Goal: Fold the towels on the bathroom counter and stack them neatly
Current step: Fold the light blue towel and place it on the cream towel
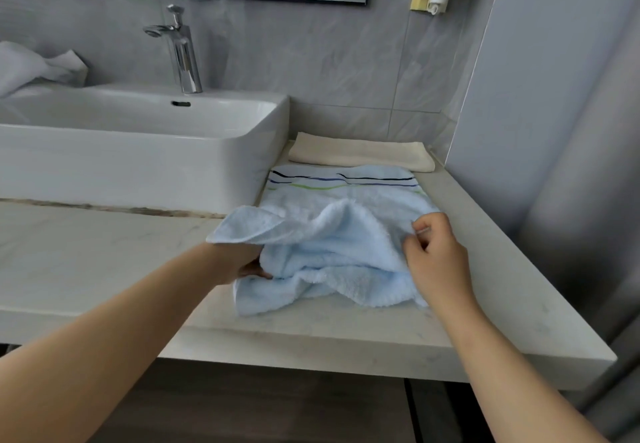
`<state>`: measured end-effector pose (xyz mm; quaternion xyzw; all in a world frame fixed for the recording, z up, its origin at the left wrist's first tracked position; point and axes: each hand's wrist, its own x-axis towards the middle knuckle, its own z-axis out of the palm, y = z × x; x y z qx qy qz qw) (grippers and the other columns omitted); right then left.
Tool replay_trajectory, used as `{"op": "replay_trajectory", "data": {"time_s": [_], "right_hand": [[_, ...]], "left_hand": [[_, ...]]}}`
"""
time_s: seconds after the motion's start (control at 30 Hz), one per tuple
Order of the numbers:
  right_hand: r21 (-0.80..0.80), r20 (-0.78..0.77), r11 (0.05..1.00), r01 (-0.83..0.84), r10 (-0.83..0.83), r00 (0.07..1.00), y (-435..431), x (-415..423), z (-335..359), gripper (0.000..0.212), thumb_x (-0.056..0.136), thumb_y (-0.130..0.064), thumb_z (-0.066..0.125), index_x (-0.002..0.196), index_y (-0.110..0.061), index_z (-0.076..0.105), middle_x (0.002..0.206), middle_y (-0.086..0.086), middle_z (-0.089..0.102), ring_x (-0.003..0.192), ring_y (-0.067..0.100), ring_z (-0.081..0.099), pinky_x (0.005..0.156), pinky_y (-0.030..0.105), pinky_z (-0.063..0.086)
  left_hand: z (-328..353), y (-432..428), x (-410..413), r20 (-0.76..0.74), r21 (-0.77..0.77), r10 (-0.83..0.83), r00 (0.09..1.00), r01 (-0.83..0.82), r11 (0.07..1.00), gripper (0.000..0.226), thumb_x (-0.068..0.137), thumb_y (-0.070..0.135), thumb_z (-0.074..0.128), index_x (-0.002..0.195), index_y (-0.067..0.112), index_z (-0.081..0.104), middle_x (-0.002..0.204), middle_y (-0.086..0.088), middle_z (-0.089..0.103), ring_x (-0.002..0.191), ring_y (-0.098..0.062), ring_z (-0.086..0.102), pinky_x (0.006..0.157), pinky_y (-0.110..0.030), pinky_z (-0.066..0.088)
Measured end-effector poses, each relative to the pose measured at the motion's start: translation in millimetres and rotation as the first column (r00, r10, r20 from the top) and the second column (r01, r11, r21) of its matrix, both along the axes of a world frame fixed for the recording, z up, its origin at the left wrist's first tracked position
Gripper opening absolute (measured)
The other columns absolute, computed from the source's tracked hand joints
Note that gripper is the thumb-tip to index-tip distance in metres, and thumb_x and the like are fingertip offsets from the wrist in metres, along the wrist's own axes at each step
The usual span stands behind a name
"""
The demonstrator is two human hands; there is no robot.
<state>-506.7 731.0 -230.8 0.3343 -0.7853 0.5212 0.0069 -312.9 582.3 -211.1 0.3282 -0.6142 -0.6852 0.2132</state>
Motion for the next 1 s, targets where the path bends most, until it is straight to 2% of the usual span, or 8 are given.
{"op": "replay_trajectory", "data": {"time_s": [0.1,0.17,0.3,0.4,0.5,0.7,0.83,1.0], "right_hand": [[0.259,-0.101,0.965,0.029,-0.003,0.995,-4.2,2.3,5.1,0.050,0.090,-0.020,0.048,0.136,-0.030,0.029,0.070,-0.007,0.053,0.068,0.022,0.052,0.056,0.030,0.035],[0.478,-0.181,0.876,0.064,0.027,0.983,-9.7,3.7,12.4,0.065,0.091,-0.031,0.046,0.146,-0.029,0.011,0.086,-0.004,0.059,0.073,0.023,0.053,0.060,0.030,0.035],[0.617,-0.249,0.782,0.081,0.097,0.964,-20.5,-2.2,17.6,0.026,0.094,-0.033,0.038,0.116,-0.022,0.049,0.095,0.001,0.062,0.078,0.023,0.051,0.054,0.028,0.030],[0.518,-0.277,0.849,0.101,0.055,0.959,-20.6,-0.2,12.3,0.015,0.094,-0.026,0.037,0.087,-0.018,0.048,0.066,-0.008,0.047,0.065,0.019,0.047,0.048,0.027,0.023],[0.326,-0.309,0.931,0.164,-0.059,0.949,-17.7,2.6,4.9,0.012,0.094,-0.021,0.041,0.083,-0.015,0.045,0.061,-0.008,0.043,0.059,0.020,0.042,0.050,0.029,0.027],[-0.005,-0.114,0.988,0.151,-0.151,0.982,-13.2,2.6,5.3,0.011,0.091,-0.018,0.049,0.082,-0.023,0.046,0.071,-0.005,0.051,0.070,0.023,0.048,0.061,0.034,0.039],[-0.155,0.040,0.974,0.168,-0.164,0.986,-17.4,-16.0,27.0,0.016,0.087,-0.014,0.048,0.075,-0.024,0.046,0.066,-0.006,0.048,0.067,0.020,0.046,0.058,0.032,0.037],[-0.288,-0.017,0.936,0.202,-0.216,0.976,-42.9,-45.0,61.4,0.010,0.088,-0.011,0.048,0.092,-0.018,0.054,0.076,-0.009,0.051,0.078,0.018,0.049,0.065,0.026,0.033]], "left_hand": [[7.3,-5.3,-15.8,-0.115,0.088,0.097,0.989,-0.088,0.992,0.032,0.098,0.000,0.035,0.070,0.009,0.049,0.059,-0.005,0.057,0.050,-0.013,0.056,0.041,-0.019,0.048],[6.0,-10.2,-12.3,-0.311,0.198,0.183,0.932,-0.125,0.972,0.023,0.097,0.017,0.036,0.090,0.010,0.057,0.081,-0.006,0.067,0.066,-0.019,0.064,0.050,-0.027,0.055],[-5.3,-17.5,-0.9,-0.385,0.097,0.046,0.922,-0.009,0.995,0.049,0.089,0.049,0.045,0.136,0.045,0.033,0.139,0.006,0.047,0.110,-0.025,0.059,0.079,-0.039,0.054],[-2.8,-14.2,-10.0,-0.105,-0.307,-0.035,0.994,0.001,0.952,0.087,0.082,0.027,0.067,0.140,0.055,0.008,0.146,0.016,0.027,0.118,-0.007,0.054,0.088,-0.028,0.051],[-1.1,-20.5,-31.2,0.093,-0.671,0.116,0.989,-0.024,0.741,0.105,0.075,0.024,0.077,0.147,0.040,0.002,0.154,0.004,0.019,0.139,-0.017,0.027,0.106,-0.028,0.028],[4.5,-23.0,-66.6,0.435,-0.785,0.255,0.864,0.225,0.577,0.058,0.085,0.027,0.066,0.135,0.032,0.039,0.117,-0.005,0.054,0.089,-0.020,0.049,0.077,-0.023,0.035],[17.3,-37.4,-72.3,0.309,-0.830,0.389,0.868,0.046,0.556,0.013,0.090,0.022,0.055,0.099,0.024,0.063,0.099,-0.001,0.062,0.085,-0.022,0.053,0.072,-0.027,0.042],[52.0,-58.0,-82.4,-0.056,-0.902,0.550,0.834,-0.278,0.330,0.017,0.088,0.012,0.055,0.092,0.013,0.071,0.091,-0.007,0.063,0.092,-0.029,0.057,0.067,-0.022,0.031]]}}
